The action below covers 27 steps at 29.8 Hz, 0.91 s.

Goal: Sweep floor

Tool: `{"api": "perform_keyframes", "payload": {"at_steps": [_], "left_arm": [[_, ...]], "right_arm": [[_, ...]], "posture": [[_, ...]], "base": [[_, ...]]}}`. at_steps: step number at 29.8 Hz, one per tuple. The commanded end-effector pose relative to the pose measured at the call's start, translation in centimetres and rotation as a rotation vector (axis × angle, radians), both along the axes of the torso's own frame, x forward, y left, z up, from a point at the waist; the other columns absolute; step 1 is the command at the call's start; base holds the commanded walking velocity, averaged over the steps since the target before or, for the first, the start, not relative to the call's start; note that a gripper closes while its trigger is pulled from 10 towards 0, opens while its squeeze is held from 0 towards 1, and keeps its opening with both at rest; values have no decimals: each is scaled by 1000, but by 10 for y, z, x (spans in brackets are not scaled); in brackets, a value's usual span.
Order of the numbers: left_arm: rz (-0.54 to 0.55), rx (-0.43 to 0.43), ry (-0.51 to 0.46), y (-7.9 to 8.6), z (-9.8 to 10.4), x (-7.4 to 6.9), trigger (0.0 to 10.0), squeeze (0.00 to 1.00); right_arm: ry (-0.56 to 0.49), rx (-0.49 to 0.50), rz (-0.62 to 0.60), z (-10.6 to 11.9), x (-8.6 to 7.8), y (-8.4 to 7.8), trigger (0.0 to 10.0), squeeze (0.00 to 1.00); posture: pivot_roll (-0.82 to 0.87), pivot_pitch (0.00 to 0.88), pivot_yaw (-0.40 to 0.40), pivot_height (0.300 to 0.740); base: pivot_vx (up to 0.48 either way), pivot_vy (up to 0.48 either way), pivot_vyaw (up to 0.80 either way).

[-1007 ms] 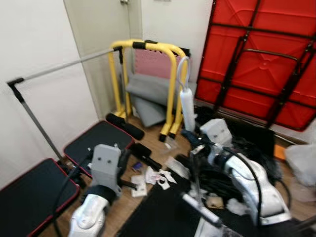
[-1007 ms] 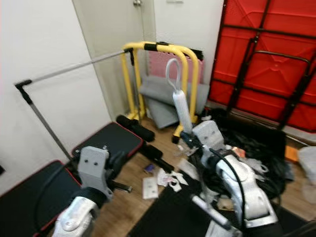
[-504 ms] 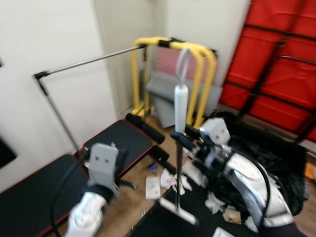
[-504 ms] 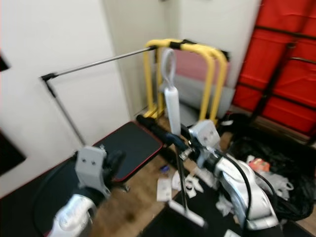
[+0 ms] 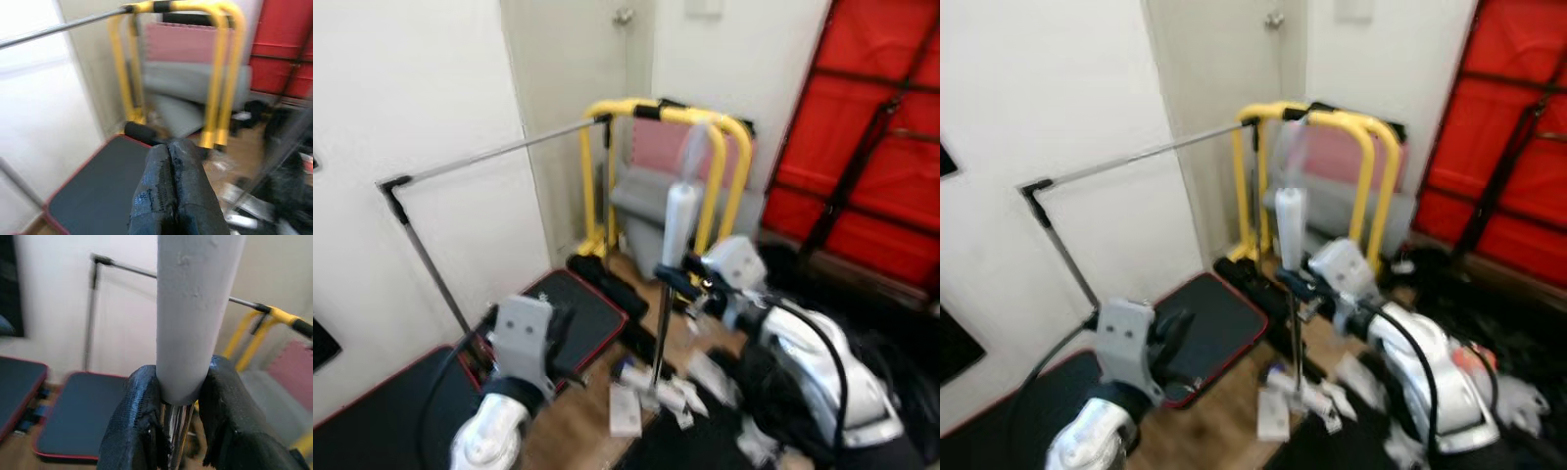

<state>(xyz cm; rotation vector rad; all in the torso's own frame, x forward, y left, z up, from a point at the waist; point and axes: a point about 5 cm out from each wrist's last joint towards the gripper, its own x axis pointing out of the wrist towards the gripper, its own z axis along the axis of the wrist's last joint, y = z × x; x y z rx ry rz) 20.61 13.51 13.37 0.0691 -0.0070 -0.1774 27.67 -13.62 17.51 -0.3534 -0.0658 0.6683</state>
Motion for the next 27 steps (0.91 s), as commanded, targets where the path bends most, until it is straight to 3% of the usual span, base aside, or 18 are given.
{"api": "perform_keyframes", "payload": {"at_steps": [1, 13, 14, 18, 27], "left_arm": [[-47, -18, 15, -6, 1, -7, 10000, 0], [-118, -26, 65, -14, 5, -32, 10000, 0], [-129, -30, 75, -16, 5, -37, 10000, 0], [-143, -38, 89, -18, 7, -45, 10000, 0], [-161, -57, 126, -21, 10, -60, 10000, 0]], "right_arm": [[-90, -58, 11, 12, 0, 4, 10000, 0], [-150, -14, 128, 27, 3, 12, 10000, 0], [-157, 37, 145, 29, 4, 14, 10000, 0], [-149, 87, 180, 31, 2, 19, 10000, 0], [-214, 147, 261, 41, 9, 35, 10000, 0]], "posture": [[-124, 54, -23, 740], [-84, 169, -25, 740], [-76, 188, -25, 740], [-63, 219, -28, 740], [-37, 269, -34, 740]], "base": [[0, 0, 0], [0, 0, 0], [0, 0, 0], [0, 0, 0], [0, 0, 0]]}}
